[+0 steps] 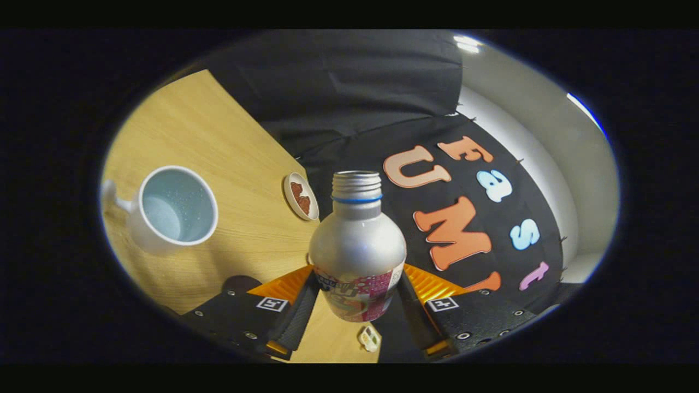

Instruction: Take the bottle from table, then pour the juice into the cup, finally place the bottle on the coaster

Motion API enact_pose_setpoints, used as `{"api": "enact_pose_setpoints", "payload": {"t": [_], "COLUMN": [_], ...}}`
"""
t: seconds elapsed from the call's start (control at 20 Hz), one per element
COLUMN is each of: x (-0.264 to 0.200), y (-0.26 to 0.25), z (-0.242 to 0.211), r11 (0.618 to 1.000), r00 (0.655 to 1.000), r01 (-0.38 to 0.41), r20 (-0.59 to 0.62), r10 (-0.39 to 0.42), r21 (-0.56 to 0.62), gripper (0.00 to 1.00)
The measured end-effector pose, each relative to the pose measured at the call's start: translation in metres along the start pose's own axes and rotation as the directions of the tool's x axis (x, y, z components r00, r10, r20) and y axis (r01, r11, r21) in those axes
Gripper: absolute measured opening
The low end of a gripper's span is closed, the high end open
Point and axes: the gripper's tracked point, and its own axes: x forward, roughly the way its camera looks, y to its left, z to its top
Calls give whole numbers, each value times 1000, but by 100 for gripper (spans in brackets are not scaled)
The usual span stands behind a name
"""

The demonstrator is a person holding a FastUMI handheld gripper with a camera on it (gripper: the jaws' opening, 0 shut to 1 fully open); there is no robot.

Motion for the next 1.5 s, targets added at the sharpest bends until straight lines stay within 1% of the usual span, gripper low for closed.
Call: {"api": "enact_pose_setpoints", "payload": {"t": [0.1, 0.25, 0.4, 0.6, 0.75, 0.9, 1.2, 1.5], "x": [2, 5, 4, 8, 7, 11, 12, 14], "y": [3, 12, 22, 34, 40, 49, 56, 63], "z": [-7, -13, -21, -30, -32, -36, -43, -54], "r11": [994, 959, 904, 809, 752, 677, 562, 473], "r00": [999, 995, 987, 972, 964, 954, 941, 932], "r01": [-26, -80, -127, -168, -174, -176, -170, -143], "r20": [-23, -31, -36, -41, -46, -45, -36, -42], "r10": [28, 91, 155, 231, 262, 296, 337, 360], "r21": [106, 271, 409, 563, 636, 715, 809, 869], "gripper": [77, 78, 78, 78, 78, 78, 78, 78]}}
